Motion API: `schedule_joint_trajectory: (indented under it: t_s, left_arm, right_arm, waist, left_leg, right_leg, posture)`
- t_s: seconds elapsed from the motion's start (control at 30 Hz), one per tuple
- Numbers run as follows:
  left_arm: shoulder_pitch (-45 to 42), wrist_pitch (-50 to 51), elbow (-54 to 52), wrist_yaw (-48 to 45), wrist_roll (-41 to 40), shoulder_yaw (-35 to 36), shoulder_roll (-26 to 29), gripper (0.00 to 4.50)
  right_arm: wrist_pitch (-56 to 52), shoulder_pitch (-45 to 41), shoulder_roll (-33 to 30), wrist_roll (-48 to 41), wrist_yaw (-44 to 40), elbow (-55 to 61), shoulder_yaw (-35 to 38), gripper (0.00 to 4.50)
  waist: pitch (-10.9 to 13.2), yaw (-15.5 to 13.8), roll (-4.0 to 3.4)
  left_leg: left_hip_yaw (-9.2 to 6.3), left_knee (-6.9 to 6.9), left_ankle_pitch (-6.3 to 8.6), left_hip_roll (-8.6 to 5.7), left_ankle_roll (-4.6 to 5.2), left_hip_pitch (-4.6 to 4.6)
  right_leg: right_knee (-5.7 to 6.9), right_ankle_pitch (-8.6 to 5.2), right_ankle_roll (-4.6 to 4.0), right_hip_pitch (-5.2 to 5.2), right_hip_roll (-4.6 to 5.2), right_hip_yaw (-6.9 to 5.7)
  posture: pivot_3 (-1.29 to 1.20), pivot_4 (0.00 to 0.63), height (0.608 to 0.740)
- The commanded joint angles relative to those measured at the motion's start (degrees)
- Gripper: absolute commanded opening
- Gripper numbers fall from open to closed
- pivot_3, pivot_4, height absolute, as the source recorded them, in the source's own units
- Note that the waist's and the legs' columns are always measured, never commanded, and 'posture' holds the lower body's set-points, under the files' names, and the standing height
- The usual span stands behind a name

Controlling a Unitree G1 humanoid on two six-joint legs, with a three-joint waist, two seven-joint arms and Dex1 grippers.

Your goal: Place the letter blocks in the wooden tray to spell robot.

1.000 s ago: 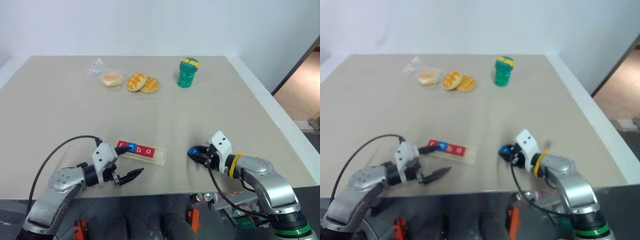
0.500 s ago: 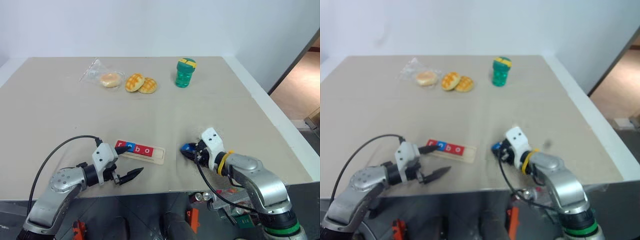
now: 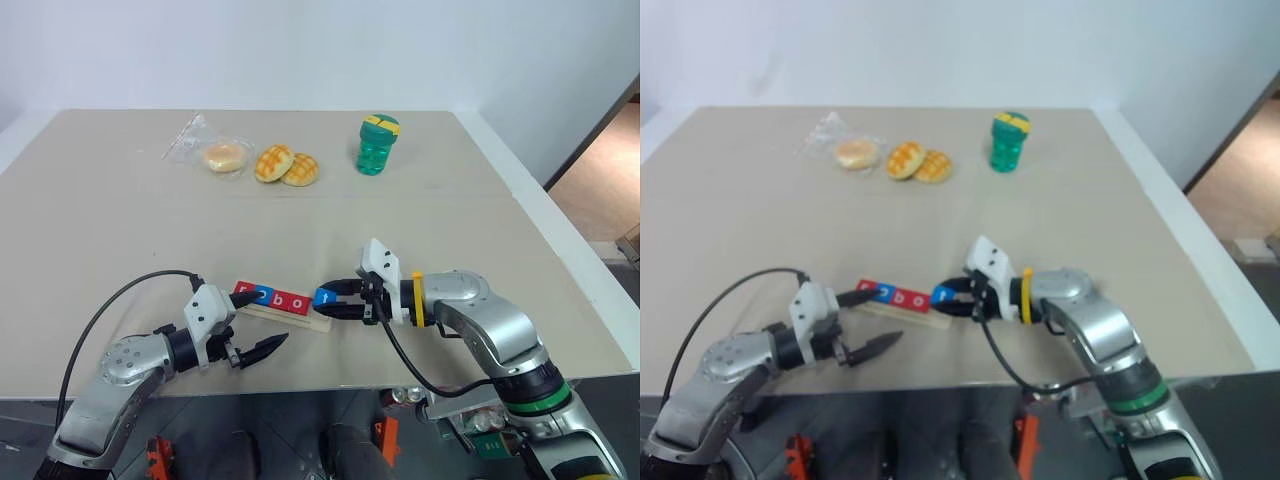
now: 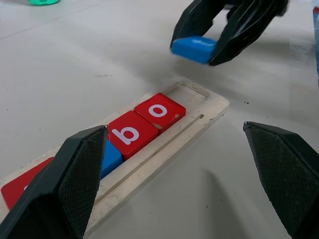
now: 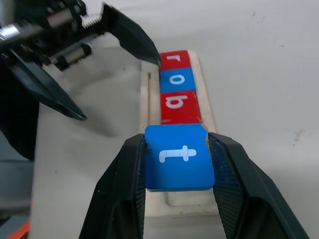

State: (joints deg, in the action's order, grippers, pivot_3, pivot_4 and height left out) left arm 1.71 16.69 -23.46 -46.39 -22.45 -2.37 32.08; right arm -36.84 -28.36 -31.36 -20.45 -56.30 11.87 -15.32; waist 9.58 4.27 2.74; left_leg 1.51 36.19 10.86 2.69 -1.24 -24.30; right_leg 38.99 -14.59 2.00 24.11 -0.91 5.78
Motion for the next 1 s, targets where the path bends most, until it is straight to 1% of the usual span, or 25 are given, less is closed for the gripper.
schedule_joint_trajectory:
  t_s: [0.03,0.33,1.0]
  left_arm:
    - [0.41,-0.18,-2.34,0.87,-0.33,0.98,0.04,4.5]
    - [1.34,-0.21,-3.07,2.12,-0.18,1.15,0.21,4.5]
    - [-0.22,0.76,-2.97,2.68,-0.42,0.8,0.38,4.5]
  right_arm:
    - [1.41,-2.01,1.32,0.34,-0.97,-2.79,-0.65,1.27]
    - [4.78,-1.8,2.5,3.38,-2.24,-6.83,-3.26,1.27]
    - [6.74,-1.51,4.42,5.59,-1.82,-10.21,-3.49,1.27]
  waist:
    - [0.0,-0.01,0.0]
    - [0.0,-0.02,-0.01]
    - [0.0,-0.01,-0.01]
  left_leg:
    - [0.01,0.0,0.0,0.0,0.0,0.0]
    - [0.0,-0.01,0.0,0.02,0.0,0.0]
    - [0.02,0.02,0.0,0.02,0.0,0.01]
  right_leg:
    - [0.0,0.01,0.0,0.0,0.0,0.0]
    - [0.0,0.02,-0.02,0.02,-0.01,-0.01]
    - [0.01,0.09,-0.02,0.02,-0.02,-0.01]
  posture:
    - [0.0,0.15,0.74]
    - [0.0,0.15,0.74]
    - [0.0,0.15,0.74]
